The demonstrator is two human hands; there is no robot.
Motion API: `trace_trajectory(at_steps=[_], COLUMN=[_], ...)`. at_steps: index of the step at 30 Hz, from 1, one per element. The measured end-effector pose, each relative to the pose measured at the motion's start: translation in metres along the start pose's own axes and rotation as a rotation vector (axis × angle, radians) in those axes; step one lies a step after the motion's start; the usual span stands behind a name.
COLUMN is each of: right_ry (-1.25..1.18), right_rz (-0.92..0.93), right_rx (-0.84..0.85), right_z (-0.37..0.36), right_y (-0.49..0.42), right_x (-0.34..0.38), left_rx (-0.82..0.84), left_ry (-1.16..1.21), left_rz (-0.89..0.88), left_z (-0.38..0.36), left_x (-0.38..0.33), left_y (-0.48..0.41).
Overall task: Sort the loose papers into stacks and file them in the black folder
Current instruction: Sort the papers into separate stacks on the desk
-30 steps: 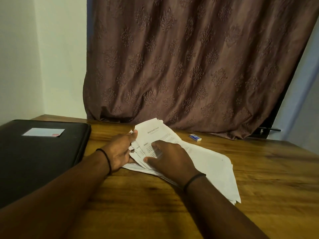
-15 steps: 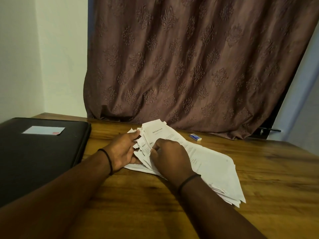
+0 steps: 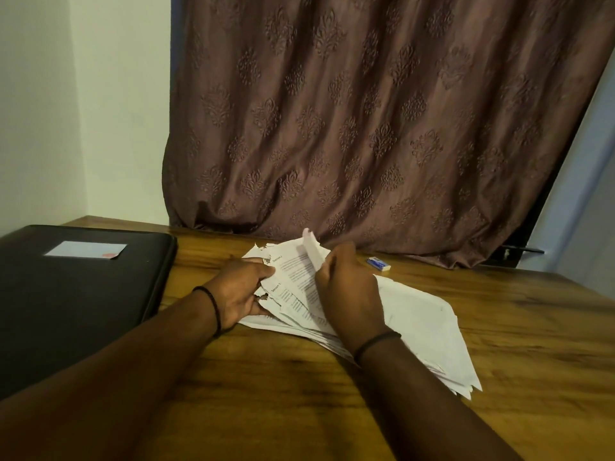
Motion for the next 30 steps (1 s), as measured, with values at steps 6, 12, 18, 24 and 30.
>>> trace_trajectory(at_steps=[6, 12, 18, 24, 30], right_ry=[-0.034, 0.083, 0.151, 0.143, 0.173], right_rz=[0.024, 0.265, 0.366, 0.376, 0.352], right_rx=[-0.222, -0.115, 0.047, 0.132, 0.128], right_z=[0.030, 0.001, -0.024, -0.031, -0.029], right_y=[0.003, -0.001, 0.006, 0.010, 0.007], right_x=[-0.013, 0.011, 0.029, 0.031, 0.029], left_rx=[-0.012, -0.008, 0.014, 0.055, 0.140], left_ry=[0.007, 0.004, 0.000, 0.005, -0.041], left_rz=[-0.011, -0.013, -0.010, -0.014, 0.002], left_z=[0.002, 0.000, 0.001, -0.003, -0.008], left_x=[0.000, 0.000, 0.000, 0.000, -0.001], left_y=[0.000, 0.001, 0.000, 0.001, 0.004])
Point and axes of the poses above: each hand's wrist, its own y-axis away from the middle knuckle, its own z-axis out of the back of the hand, x = y × z, the point moved 9 cm from there along -y, towards the middle knuckle, and after that the axes turned 14 degrees about y, right-handed, at the moved point
